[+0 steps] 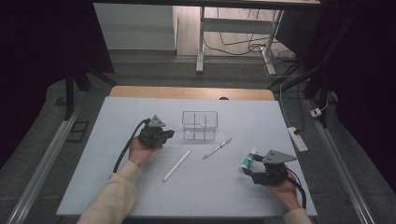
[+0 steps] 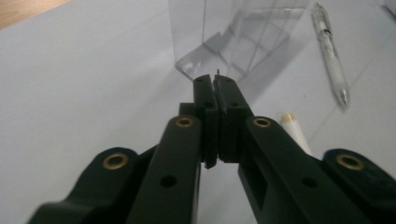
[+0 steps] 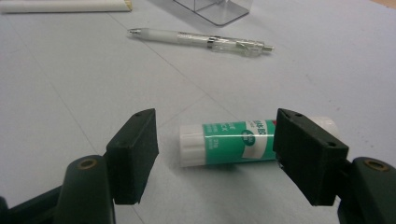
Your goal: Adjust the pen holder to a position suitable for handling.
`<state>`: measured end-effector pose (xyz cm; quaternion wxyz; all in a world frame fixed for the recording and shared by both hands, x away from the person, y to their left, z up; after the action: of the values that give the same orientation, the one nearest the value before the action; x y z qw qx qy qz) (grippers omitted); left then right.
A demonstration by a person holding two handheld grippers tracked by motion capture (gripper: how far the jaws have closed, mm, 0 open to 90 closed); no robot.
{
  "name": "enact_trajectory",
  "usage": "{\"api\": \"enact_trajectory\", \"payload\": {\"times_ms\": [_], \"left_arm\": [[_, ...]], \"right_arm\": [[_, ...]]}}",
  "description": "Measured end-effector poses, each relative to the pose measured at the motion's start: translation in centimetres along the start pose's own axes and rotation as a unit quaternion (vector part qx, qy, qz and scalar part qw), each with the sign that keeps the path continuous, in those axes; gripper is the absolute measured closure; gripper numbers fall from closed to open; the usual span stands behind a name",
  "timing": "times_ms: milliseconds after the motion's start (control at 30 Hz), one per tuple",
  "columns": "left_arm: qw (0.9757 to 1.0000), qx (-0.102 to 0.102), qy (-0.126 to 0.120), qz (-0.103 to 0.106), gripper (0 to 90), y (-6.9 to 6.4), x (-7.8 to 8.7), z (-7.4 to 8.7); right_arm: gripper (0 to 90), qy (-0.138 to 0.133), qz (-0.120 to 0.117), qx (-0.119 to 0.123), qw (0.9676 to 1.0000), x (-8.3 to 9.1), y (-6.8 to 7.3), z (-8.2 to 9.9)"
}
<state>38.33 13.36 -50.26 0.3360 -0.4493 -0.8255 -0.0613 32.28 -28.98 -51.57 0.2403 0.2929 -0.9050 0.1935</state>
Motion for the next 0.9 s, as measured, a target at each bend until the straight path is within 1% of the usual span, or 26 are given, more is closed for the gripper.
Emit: {"api": "enact_trajectory", "payload": {"times_ms": [33,67,100,133,167,200,233,300,333,367,400,433,467,533,567,633,767,900], "left_arm": [[1.0,-0.006,0.001,0.0,82.6,-0.3,0.3,0.2],[0.9999,-0.012,0.002,0.0,82.6,-0.5,0.6,0.4],[0.9999,-0.016,0.002,-0.001,76.2,-0.7,0.9,0.6],[0.9999,-0.017,0.002,0.0,76.2,-0.9,1.2,0.8],[0.9999,-0.016,-0.002,0.0,72.7,-1.0,1.5,0.9],[0.9999,-0.015,-0.004,0.002,65.3,-1.3,1.8,1.2],[0.9999,-0.016,-0.004,0.002,65.3,-1.4,2.1,1.3],[0.9999,-0.015,-0.007,-0.001,57.0,-1.9,2.7,1.9],[0.9999,-0.014,-0.01,-0.001,57.0,-2.0,3.0,2.1],[0.9999,-0.013,-0.011,0.0,53.2,-2.2,3.3,2.3],[0.9999,-0.01,-0.013,-0.001,53.2,-2.4,3.6,2.6],[0.9999,-0.009,-0.013,0.0,48.4,-2.6,3.9,2.9],[0.9999,-0.008,-0.012,0.001,48.4,-2.8,4.2,3.2],[0.9999,-0.007,-0.013,0.0,44.0,-3.2,4.8,3.8],[0.9999,-0.008,-0.012,-0.001,44.0,-3.4,5.0,4.0],[0.9999,-0.005,-0.01,-0.004,41.2,-3.7,5.6,4.6],[0.9998,0.005,-0.018,0.0,38.3,-4.5,7.1,6.2],[0.9997,0.01,-0.023,-0.002,36.6,-5.3,8.4,7.6]], "right_arm": [[30.1,0.001,-0.001,0.001,1.0,0.0,0.0,0.0],[30.1,0.001,-0.001,0.001,1.0,0.0,0.0,0.0],[30.1,0.0,-0.004,0.003,1.0,0.0,0.1,0.0],[30.1,0.0,-0.004,0.003,1.0,0.0,0.1,0.0],[30.1,0.0,-0.004,0.002,1.0,0.0,0.1,0.0],[30.1,0.0,-0.005,0.002,1.0,0.1,0.1,0.0],[30.1,0.0,-0.005,0.002,1.0,0.1,0.1,0.0],[30.1,0.001,-0.006,0.004,1.0,0.1,0.1,0.0],[30.1,0.001,-0.006,0.004,1.0,0.1,0.1,0.0],[30.1,0.0,-0.008,0.003,1.0,0.1,0.1,0.0],[30.1,0.0,-0.008,0.003,1.0,0.1,0.1,0.0],[30.1,-0.002,-0.01,0.003,0.9999,0.1,0.1,0.0],[30.1,-0.002,-0.01,0.003,0.9999,0.1,0.1,0.0],[30.1,0.0,-0.011,0.002,0.9999,0.2,0.1,-0.1],[30.1,0.0,-0.011,0.002,0.9999,0.2,0.1,-0.1],[30.1,0.0,-0.013,0.002,0.9999,0.3,0.1,-0.2],[30.1,-0.004,-0.019,0.006,0.9998,0.4,0.3,-0.5],[30.0,-0.008,-0.026,0.014,0.9995,0.6,0.6,-0.8]]}}
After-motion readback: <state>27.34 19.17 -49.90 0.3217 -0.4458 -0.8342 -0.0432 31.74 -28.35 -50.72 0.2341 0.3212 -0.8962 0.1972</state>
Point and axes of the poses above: each handheld gripper's, and its own axes: x roughly backward along the jaws, z roughly out of its underside, y roughly to its left, the point moved 1 cm from there along -x, roughly forward along the jaws, and after that the axes turned 14 degrees about z, right-handed, at the moved point
